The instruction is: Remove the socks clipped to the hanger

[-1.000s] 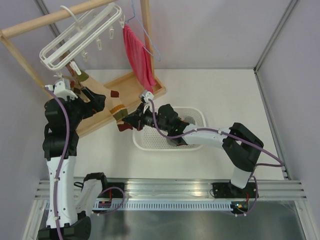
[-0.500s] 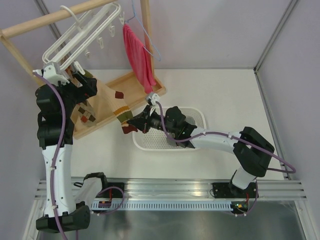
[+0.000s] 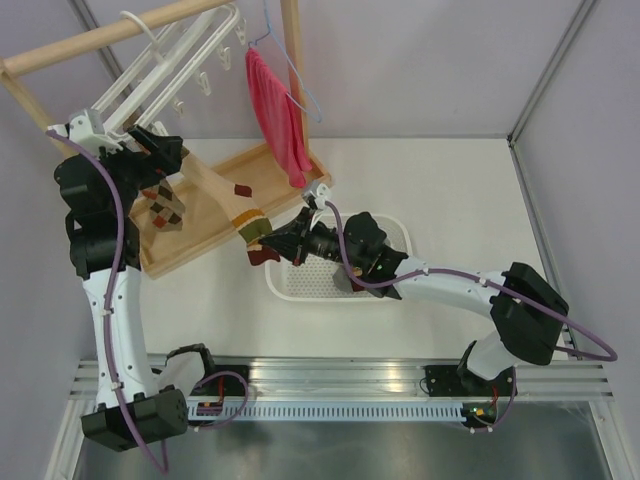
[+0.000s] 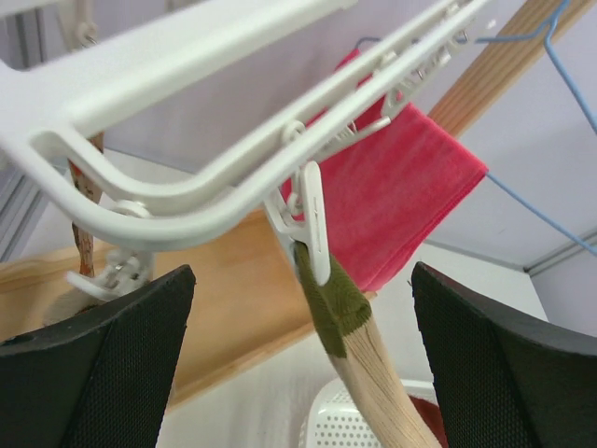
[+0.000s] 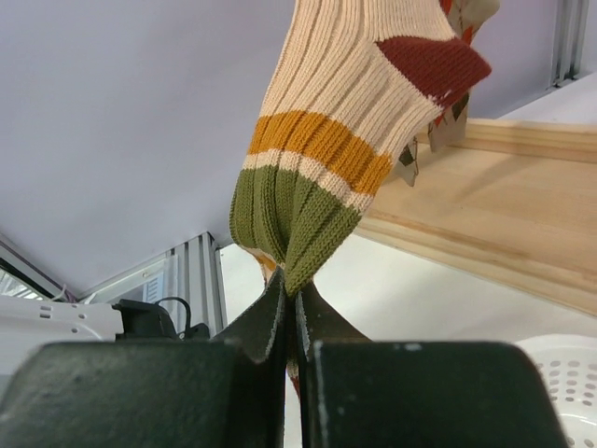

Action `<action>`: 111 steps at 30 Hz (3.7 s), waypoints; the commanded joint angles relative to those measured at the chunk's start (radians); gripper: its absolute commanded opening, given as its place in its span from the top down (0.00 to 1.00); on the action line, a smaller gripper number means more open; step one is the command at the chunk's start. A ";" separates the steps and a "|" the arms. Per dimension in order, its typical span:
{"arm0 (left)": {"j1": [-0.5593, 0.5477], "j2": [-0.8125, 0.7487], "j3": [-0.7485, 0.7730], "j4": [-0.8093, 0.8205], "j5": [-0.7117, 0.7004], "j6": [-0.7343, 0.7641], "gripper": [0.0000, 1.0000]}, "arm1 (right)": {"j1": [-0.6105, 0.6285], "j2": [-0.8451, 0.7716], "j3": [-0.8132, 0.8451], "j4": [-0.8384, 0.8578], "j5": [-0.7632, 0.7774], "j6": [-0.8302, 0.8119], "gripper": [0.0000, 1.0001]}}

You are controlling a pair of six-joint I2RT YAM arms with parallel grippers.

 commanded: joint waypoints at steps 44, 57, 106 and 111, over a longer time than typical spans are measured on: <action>0.104 0.119 -0.024 0.379 0.250 -0.253 0.98 | 0.018 -0.008 -0.003 0.016 -0.049 0.008 0.99; 0.103 0.078 -0.078 0.276 0.187 -0.236 0.29 | 0.018 -0.096 -0.026 -0.091 0.024 -0.041 0.99; -0.075 -0.355 -0.518 0.093 -0.084 0.002 0.00 | -0.046 -0.047 -0.198 -0.381 0.356 0.008 0.99; -0.075 -0.346 -0.514 0.086 -0.088 0.000 0.00 | -0.047 -0.089 -0.194 -0.421 0.374 -0.018 0.02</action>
